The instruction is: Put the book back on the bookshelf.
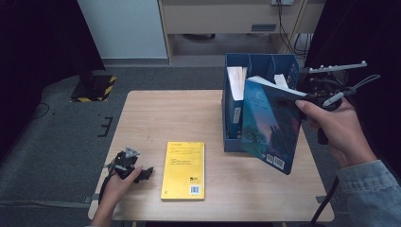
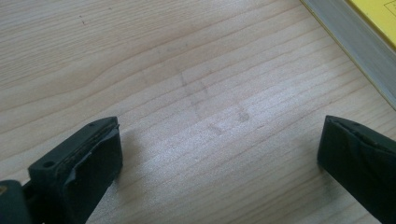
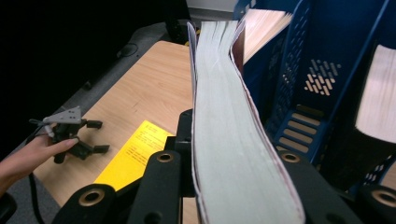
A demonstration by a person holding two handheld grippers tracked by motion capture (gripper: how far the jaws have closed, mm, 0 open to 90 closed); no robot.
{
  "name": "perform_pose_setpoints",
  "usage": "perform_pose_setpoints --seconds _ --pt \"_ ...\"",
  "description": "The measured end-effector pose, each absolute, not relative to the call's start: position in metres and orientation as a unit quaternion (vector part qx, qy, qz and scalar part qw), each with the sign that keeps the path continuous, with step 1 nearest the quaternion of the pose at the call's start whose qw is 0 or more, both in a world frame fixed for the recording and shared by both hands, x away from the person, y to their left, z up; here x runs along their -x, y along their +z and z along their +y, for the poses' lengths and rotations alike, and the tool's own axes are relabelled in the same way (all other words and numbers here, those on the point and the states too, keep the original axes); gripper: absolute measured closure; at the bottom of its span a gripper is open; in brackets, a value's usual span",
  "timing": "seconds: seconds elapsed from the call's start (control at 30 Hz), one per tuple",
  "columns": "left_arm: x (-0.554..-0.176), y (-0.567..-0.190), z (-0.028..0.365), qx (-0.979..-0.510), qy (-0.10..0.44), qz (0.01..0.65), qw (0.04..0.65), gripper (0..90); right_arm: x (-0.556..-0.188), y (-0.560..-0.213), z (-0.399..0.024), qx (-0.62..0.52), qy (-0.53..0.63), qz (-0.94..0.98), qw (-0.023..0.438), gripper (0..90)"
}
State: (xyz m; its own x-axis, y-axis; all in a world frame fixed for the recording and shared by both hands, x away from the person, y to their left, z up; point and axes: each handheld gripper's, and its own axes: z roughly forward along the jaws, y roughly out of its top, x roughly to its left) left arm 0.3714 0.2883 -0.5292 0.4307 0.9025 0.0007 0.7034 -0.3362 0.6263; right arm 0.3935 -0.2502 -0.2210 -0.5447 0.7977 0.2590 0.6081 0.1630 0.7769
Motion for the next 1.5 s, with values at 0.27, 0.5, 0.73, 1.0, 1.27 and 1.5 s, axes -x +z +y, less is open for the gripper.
perform_pose_setpoints --seconds 0.27,0.5,0.73,1.0,1.27,1.5 --pt "-0.372 -0.529 0.288 -0.8 0.175 0.502 0.278 0.0 -0.414 -0.213 -0.254 -0.484 0.446 0.742 0.124 73.0" --pt "-0.372 -0.529 0.288 -0.801 0.175 0.501 0.278 0.0 -0.43 -0.22 -0.255 -0.502 0.435 0.735 0.136 72.9" --pt "-0.372 -0.529 0.288 -0.801 0.175 0.5 0.279 0.0 -0.441 -0.224 -0.253 -0.508 0.424 0.735 0.145 73.0" --pt "-0.372 -0.529 0.287 -0.801 0.176 0.5 0.28 0.0 -0.449 -0.224 -0.256 -0.519 0.421 0.729 0.149 73.0" --pt "-0.372 -0.529 0.287 -0.801 0.175 0.499 0.28 0.0 -0.461 -0.231 -0.261 -0.539 0.412 0.718 0.155 73.0" --pt "-0.373 -0.529 0.287 -0.802 0.175 0.498 0.28 0.0 -0.465 -0.236 -0.259 -0.545 0.4 0.718 0.166 73.0"
